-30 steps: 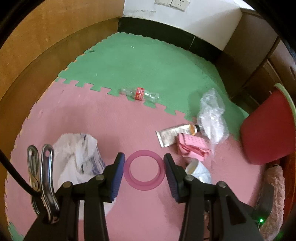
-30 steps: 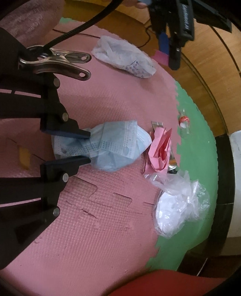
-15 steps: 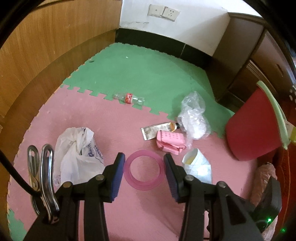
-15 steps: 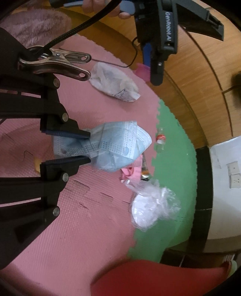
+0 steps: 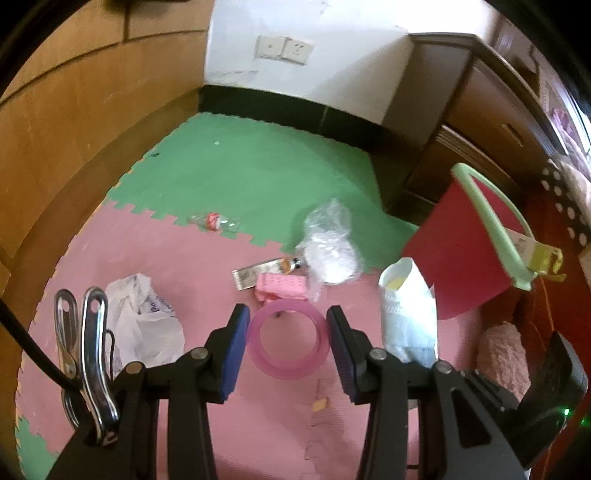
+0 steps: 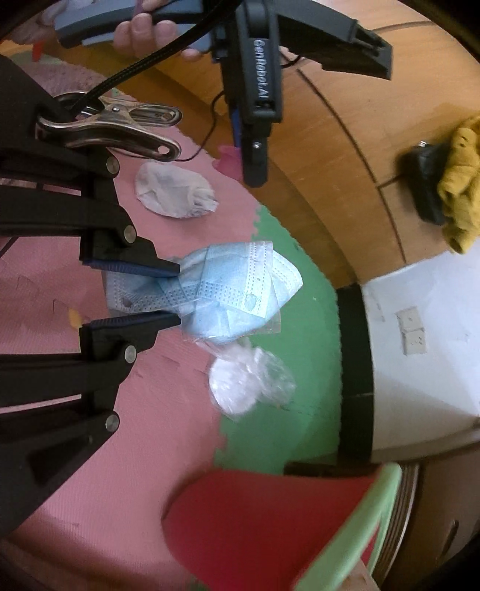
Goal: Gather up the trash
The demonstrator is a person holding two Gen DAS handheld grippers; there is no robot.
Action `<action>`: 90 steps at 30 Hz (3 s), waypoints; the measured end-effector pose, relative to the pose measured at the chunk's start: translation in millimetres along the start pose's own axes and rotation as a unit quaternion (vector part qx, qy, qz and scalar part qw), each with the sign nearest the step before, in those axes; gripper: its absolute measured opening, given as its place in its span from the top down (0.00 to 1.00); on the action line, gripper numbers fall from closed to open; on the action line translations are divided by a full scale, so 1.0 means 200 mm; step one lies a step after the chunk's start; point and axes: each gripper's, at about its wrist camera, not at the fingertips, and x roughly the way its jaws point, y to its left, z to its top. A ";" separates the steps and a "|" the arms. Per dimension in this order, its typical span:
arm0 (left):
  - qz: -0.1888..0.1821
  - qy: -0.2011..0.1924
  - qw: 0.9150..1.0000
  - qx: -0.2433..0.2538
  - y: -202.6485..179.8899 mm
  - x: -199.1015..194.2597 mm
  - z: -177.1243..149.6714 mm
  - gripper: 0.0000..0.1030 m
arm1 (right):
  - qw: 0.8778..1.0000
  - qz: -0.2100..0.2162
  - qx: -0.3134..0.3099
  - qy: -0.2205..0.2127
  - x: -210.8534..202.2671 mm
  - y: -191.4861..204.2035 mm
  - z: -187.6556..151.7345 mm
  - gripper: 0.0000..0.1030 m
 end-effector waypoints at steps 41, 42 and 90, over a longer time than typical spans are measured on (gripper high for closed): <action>-0.123 -0.039 0.986 0.107 -1.38 0.18 0.43 0.56 | 0.976 -0.134 0.072 -0.155 -0.74 -0.81 0.53 0.80; -0.122 -0.038 0.986 0.107 -1.40 0.20 0.43 0.56 | 0.975 -0.140 0.075 -0.156 -0.73 -0.82 0.53 0.80; 0.105 -0.069 0.991 0.055 -0.44 0.22 0.33 0.56 | 0.969 -0.133 0.059 -0.198 -0.56 -0.78 0.45 0.52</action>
